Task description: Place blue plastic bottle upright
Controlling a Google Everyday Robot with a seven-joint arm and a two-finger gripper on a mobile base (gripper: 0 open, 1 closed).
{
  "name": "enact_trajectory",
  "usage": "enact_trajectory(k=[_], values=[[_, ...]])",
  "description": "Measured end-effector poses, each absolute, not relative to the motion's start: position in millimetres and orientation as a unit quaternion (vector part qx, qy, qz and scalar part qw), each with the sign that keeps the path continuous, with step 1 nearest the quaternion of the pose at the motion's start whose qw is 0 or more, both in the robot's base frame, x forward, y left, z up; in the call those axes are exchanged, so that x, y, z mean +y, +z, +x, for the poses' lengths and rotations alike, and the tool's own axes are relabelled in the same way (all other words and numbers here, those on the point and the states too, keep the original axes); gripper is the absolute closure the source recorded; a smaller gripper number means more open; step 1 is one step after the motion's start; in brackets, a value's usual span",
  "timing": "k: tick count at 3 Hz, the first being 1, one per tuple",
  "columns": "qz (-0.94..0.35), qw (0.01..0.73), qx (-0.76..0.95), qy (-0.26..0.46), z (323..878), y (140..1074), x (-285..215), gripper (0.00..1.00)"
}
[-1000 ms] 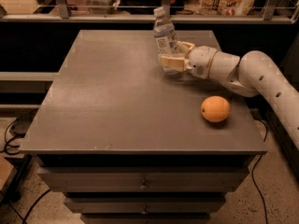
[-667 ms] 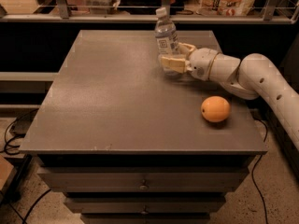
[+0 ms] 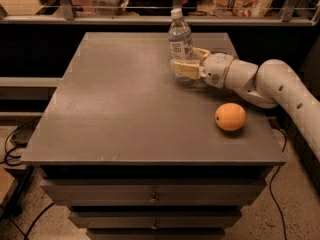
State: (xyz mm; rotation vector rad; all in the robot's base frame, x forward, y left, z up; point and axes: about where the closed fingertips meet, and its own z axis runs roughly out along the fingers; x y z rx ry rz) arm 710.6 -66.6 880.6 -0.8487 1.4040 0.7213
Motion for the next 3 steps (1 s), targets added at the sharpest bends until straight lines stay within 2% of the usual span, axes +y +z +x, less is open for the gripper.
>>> enact_trajectory(k=[3], values=[[-0.37,0.625,0.612,0.314,710.6,881.9,-66.7,1.0]])
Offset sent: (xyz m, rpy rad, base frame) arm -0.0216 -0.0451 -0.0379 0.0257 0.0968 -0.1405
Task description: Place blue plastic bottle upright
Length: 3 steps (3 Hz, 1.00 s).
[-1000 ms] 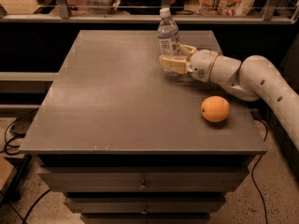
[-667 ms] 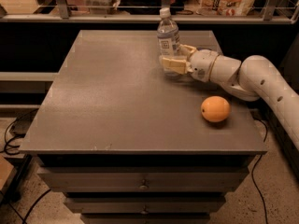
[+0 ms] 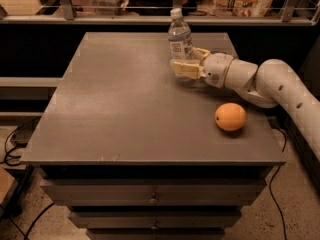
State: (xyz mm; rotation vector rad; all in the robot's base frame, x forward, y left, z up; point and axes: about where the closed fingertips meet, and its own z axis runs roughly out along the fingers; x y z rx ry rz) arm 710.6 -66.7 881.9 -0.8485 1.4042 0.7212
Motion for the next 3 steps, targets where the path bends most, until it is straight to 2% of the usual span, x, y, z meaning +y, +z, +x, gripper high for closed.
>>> enact_trajectory(k=[3], values=[[-0.37,0.625,0.612,0.314,710.5,882.7,-66.7,1.0]])
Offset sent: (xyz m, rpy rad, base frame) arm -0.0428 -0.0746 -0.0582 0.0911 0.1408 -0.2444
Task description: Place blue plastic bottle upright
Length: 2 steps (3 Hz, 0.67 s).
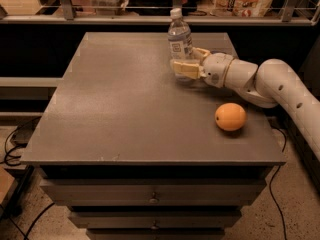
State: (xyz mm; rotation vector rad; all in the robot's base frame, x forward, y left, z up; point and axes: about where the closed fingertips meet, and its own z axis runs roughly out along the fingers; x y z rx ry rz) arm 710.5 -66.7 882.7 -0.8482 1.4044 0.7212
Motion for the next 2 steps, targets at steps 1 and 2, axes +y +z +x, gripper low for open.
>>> enact_trajectory(k=[1,2], values=[[-0.37,0.625,0.612,0.314,710.5,882.8,-66.8,0.87],[-0.369,0.625,0.612,0.314,710.5,883.0,-66.8,0.62]])
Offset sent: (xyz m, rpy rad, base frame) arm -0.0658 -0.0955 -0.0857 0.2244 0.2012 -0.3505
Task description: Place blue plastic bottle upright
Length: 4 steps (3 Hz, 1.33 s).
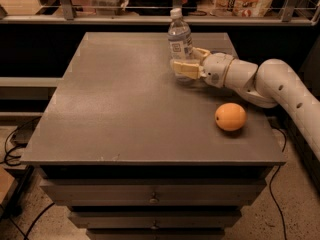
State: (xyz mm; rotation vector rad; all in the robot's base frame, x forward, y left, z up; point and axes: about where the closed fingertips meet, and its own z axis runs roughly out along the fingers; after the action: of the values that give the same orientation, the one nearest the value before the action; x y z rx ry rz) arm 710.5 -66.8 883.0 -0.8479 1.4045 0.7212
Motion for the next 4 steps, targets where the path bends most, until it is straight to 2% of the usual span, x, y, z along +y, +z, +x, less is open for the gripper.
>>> enact_trajectory(k=[1,2,3,4], values=[[-0.369,0.625,0.612,0.314,710,883,-67,0.31],[-0.369,0.625,0.612,0.314,710,883,-67,0.08],[-0.328,0.633,0.629,0.312,697,869,-82,0.0],[-0.216,0.651,0.659,0.311,655,836,-123,0.0]])
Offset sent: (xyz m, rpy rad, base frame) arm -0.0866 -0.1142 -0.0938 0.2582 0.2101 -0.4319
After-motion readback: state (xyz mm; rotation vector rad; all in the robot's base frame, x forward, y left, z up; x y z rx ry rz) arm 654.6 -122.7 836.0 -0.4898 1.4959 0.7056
